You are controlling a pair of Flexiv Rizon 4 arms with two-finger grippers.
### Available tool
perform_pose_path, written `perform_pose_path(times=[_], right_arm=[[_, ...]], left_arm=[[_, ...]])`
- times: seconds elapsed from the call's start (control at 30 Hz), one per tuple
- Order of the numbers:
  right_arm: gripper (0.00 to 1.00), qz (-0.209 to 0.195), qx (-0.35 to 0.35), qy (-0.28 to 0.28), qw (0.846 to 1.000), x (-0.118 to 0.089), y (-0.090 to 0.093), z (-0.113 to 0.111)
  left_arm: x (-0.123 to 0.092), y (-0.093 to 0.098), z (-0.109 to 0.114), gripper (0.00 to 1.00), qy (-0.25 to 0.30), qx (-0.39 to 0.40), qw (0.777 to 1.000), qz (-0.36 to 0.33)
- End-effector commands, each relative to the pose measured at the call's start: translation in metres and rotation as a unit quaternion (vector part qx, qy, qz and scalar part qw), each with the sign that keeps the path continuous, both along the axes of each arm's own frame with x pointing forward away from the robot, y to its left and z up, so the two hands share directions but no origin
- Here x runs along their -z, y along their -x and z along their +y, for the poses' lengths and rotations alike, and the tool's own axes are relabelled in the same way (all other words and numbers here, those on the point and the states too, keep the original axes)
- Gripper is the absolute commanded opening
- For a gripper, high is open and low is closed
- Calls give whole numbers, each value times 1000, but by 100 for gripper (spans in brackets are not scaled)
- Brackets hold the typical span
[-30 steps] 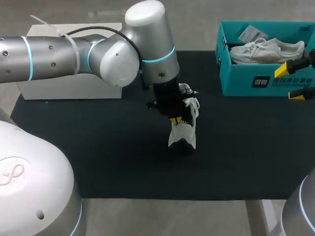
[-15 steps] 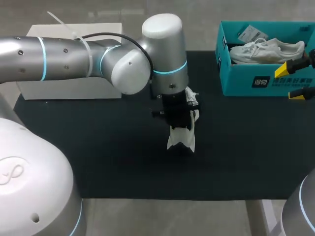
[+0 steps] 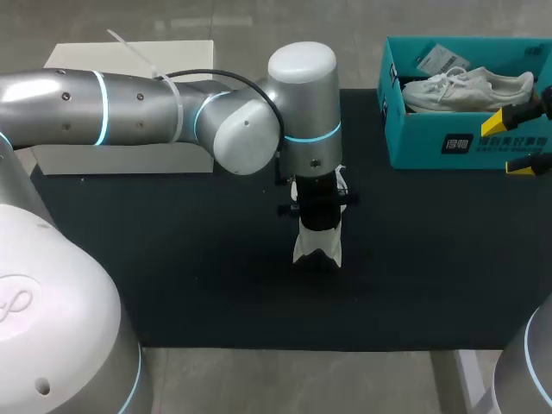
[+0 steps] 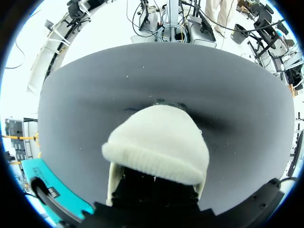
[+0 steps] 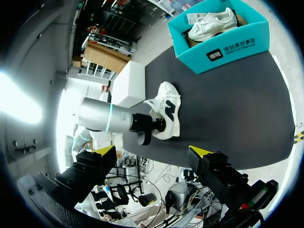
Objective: Take the shoe out of the shoebox, open the shoe tongue, remove and reinsert the insole, then place the shoe into the shoebox
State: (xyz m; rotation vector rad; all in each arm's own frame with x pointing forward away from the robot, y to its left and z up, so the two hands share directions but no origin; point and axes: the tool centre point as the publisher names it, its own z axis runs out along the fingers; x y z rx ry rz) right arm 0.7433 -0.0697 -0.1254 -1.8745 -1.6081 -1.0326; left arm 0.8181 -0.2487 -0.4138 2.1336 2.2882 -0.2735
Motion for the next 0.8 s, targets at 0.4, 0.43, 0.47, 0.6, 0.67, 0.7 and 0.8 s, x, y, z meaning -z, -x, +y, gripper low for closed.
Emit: perform_pose_path(times=[0.4,0.43,0.47,0.6,0.67,0.7,0.8], right_arm=[[100,0,1,1,1000,1,0,0],[100,0,1,1,1000,1,0,0],[100,0,1,1,1000,1,0,0],[100,0,1,1,1000,1,0,0],[100,0,1,1,1000,1,0,0],[100,0,1,1,1000,1,0,0],[100,0,1,1,1000,1,0,0]], left_arm=[[-32,-26,-2,0,24,-3,997,-73],[-28,-27,-2,0,25,-2,997,-71],[-24,-27,-3,0,22,2,997,-70],[-7,-24,-5,0,13,12,998,-66],[0,-23,-5,0,8,13,998,-64],[2,-23,-5,0,3,14,998,-64],[-3,-21,-4,0,3,14,998,-61]])
